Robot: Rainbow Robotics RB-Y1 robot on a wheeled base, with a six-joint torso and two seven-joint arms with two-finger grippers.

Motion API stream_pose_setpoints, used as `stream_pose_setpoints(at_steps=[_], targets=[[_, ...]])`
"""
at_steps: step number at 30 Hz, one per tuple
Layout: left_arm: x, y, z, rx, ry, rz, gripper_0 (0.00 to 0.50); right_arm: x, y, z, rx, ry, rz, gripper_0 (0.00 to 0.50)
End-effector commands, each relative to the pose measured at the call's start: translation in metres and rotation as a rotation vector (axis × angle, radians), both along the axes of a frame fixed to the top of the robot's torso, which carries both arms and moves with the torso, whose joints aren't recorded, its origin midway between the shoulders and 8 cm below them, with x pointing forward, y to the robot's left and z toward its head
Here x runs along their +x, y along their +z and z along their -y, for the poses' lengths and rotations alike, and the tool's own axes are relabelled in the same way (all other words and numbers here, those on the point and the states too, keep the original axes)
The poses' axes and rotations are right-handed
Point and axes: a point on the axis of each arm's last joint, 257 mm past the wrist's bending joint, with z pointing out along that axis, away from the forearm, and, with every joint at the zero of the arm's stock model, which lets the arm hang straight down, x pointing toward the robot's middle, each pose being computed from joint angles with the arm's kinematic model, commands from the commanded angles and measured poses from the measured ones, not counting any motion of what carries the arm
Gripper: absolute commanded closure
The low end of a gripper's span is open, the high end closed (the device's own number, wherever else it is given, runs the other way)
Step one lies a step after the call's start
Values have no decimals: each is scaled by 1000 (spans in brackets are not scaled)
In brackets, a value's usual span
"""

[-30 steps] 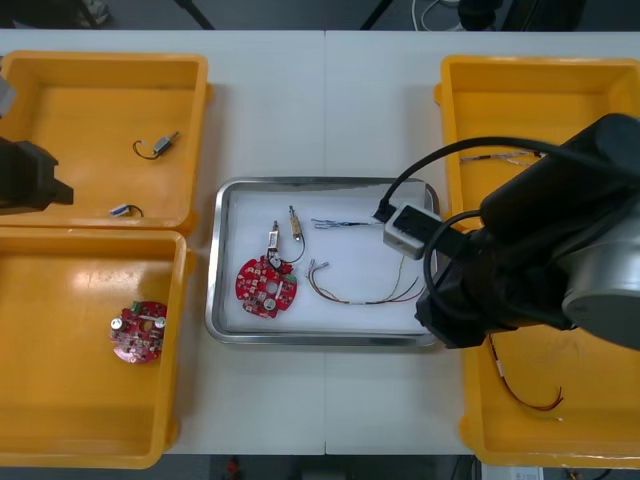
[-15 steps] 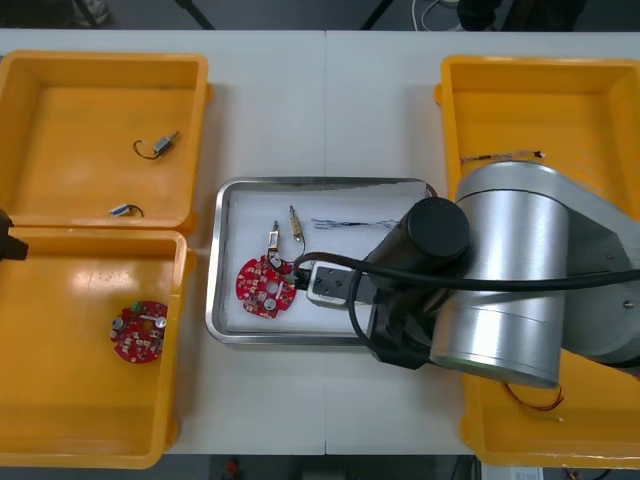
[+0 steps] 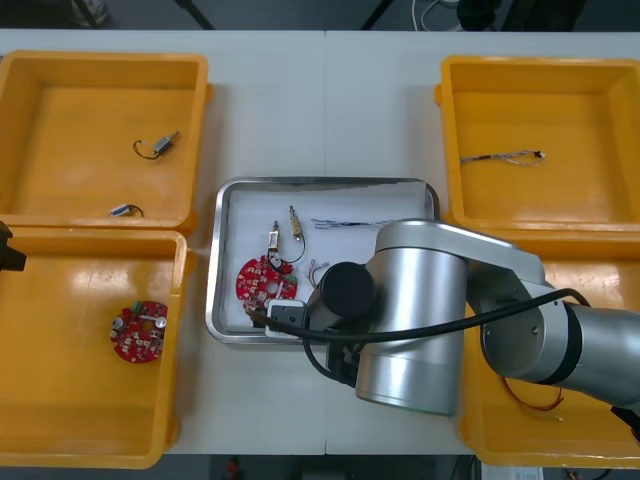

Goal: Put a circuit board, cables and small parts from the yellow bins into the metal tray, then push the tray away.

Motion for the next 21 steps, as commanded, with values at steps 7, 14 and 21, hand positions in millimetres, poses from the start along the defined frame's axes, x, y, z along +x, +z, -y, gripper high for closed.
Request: stream_pose_setpoints(at_steps=[7,14,21], targets=[[-6,10,-12,47,17,7,0,-2,-14,-36,-7,88,38,0],[-6,10,-12,47,17,7,0,7,-32,-40,-24,108,87,0],[-6,10,-12,47,17,7,0,13,-40,-41,-32,95,82,0]])
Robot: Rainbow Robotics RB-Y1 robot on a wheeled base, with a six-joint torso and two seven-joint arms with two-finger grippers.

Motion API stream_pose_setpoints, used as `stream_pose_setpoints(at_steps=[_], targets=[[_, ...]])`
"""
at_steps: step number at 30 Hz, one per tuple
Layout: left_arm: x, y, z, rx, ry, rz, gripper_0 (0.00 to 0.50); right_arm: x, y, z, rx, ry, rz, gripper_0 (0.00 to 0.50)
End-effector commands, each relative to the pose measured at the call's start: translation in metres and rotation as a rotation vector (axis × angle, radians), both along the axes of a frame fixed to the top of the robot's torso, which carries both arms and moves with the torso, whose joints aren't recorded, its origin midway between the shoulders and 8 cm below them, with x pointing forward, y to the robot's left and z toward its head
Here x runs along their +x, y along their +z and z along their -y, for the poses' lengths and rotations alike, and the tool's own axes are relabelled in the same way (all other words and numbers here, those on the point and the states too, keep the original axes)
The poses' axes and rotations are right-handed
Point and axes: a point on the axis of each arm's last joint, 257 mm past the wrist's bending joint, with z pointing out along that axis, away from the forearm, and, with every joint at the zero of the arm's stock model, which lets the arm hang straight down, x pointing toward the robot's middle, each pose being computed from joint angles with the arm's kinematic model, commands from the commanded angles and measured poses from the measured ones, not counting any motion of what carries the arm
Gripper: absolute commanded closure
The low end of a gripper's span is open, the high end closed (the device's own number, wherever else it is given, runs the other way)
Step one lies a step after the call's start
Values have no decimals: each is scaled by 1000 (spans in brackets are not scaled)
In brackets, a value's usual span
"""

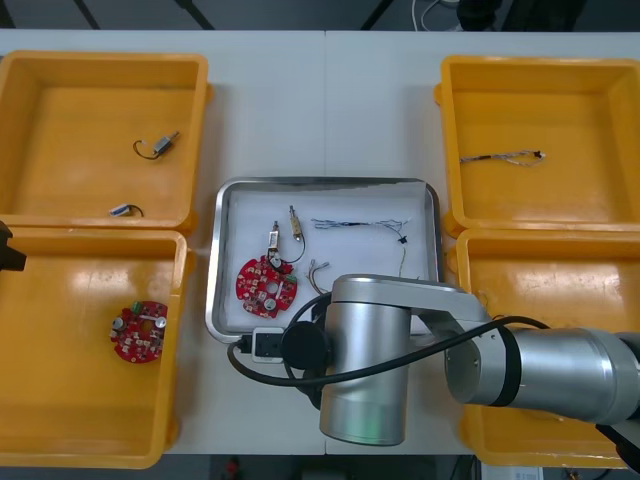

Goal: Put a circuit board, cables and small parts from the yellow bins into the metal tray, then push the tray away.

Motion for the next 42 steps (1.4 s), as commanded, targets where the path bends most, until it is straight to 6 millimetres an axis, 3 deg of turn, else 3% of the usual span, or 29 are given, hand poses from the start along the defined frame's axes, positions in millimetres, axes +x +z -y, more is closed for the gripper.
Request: stream_pose_setpoints(at_steps=[1,4,6,7,9,12,20,30,42], targets=[[-6,10,-12,47,18,6,0,2,7,-21,7,53,28,0],[-6,10,-12,47,18,6,0,4,4,-23,6,59,37,0],[-6,10,-12,47,18,6,0,6,3,-22,-2,57,48,155],[-6,10,-12,47,18,6,0,6,3,-22,-2,57,48,155],[-6,10,-12,47,18,6,0,6,3,-23,-3,61,51,324],[-6,10,-12,47,18,6,0,6,5,-26,-1,65,54,500],[-6,10,-12,47,18,6,0,10,10,-27,-7,73,70,500],[-6,10,-12,47,18,6,0,30,24,-17,-38,72,123,500],[-6,10,-12,47,18,6,0,71,56,-13,-92,68,223,500]])
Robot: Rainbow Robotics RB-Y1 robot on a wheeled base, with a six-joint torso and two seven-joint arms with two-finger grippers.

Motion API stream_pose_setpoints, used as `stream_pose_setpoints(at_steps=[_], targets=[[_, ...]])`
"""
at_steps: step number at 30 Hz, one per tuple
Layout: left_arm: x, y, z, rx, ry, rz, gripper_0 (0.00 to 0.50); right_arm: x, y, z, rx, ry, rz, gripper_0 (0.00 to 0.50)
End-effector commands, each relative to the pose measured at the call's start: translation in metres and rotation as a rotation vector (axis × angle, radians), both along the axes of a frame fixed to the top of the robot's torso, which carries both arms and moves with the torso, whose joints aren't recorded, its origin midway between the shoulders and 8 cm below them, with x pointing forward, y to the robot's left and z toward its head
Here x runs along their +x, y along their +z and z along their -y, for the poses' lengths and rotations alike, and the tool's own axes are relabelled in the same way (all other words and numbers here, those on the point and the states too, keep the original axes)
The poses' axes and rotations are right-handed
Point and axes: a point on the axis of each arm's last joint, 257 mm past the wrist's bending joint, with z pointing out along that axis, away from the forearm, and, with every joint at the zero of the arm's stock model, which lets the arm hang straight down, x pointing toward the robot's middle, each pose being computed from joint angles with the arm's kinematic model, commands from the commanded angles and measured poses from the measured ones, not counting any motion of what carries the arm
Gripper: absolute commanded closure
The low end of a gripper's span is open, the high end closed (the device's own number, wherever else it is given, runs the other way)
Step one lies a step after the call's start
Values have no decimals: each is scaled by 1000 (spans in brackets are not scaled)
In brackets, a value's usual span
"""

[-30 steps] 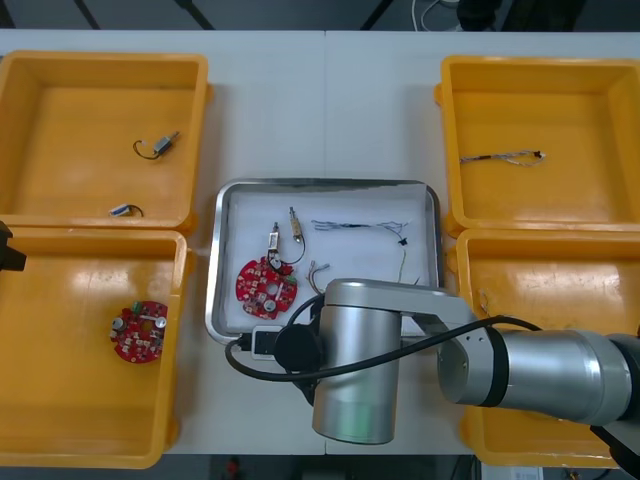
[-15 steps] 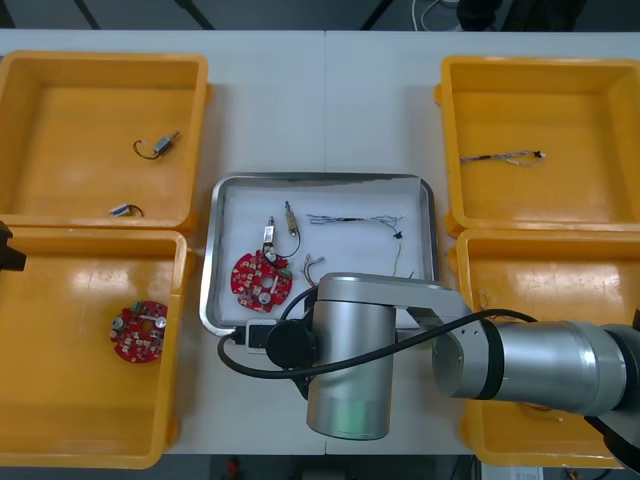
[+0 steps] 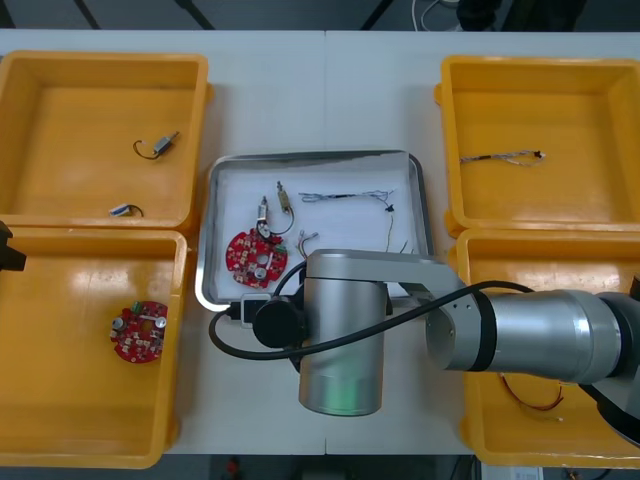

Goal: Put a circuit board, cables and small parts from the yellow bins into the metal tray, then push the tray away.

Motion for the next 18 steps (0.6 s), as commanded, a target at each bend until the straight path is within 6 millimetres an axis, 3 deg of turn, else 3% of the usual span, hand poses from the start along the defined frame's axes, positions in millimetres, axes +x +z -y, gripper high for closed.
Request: stream_pose_setpoints(at_steps=[1,18], targets=[[-6,10,-12,47,18,6,0,23,23,0,-53,38,77,500],[-6,10,-12,47,18,6,0,69,62,-12,-93,13,180,500]])
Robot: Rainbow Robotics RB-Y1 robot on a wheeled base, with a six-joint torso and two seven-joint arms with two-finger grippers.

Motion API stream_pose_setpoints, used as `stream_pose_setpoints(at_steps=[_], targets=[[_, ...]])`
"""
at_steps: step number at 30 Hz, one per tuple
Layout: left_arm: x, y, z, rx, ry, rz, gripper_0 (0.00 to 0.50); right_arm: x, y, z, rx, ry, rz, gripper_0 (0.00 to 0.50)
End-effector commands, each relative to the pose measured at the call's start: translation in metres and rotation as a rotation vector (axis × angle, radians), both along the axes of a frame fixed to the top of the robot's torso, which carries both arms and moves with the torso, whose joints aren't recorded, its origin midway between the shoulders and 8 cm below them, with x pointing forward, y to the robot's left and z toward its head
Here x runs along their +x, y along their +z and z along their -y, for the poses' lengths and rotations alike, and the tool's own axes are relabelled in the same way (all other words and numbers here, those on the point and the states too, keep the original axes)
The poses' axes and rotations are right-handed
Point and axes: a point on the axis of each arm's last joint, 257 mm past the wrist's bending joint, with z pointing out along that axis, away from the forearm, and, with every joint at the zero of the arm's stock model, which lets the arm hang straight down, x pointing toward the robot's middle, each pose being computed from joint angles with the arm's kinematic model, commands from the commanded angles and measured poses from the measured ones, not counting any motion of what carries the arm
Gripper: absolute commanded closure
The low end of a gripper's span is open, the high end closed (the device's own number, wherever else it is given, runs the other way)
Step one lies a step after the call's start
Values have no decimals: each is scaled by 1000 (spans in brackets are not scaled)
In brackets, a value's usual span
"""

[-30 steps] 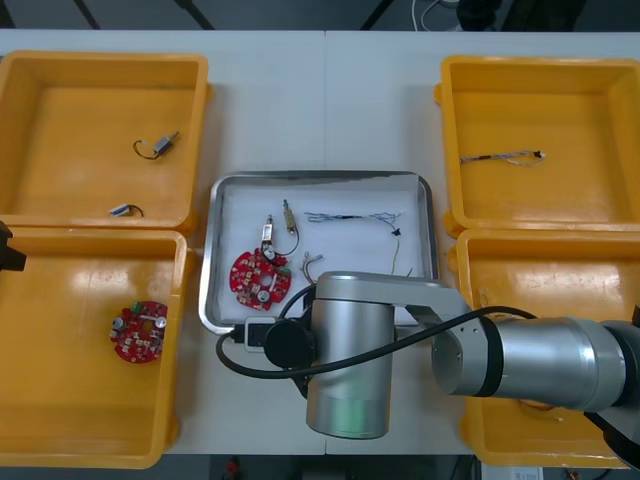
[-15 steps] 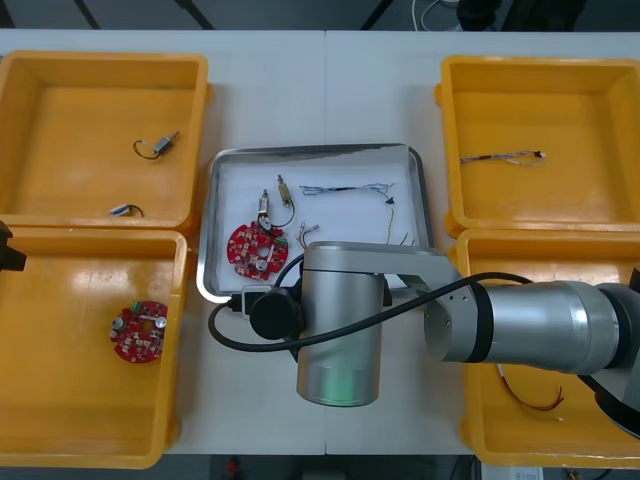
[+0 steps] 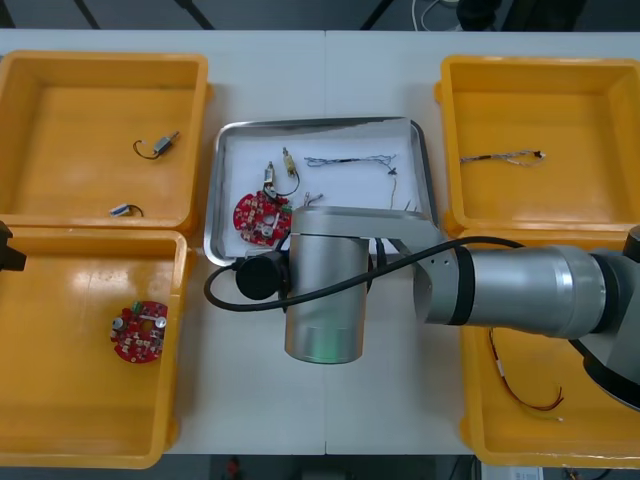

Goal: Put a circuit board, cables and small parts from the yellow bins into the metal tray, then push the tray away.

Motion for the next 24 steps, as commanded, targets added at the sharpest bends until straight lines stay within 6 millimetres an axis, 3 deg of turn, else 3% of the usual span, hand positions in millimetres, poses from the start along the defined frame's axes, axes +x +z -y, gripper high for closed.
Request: stream_pose_setpoints(at_steps=[1,13,24], targets=[[-6,10,-12,47,18,6,0,17,33,-21,-34,61,75,500],[-6,10,-12,47,18,6,0,48,61,-32,-9,29,123,500],[-6,10,-12,47,18,6,0,78,64,-47,117,20,94,500]])
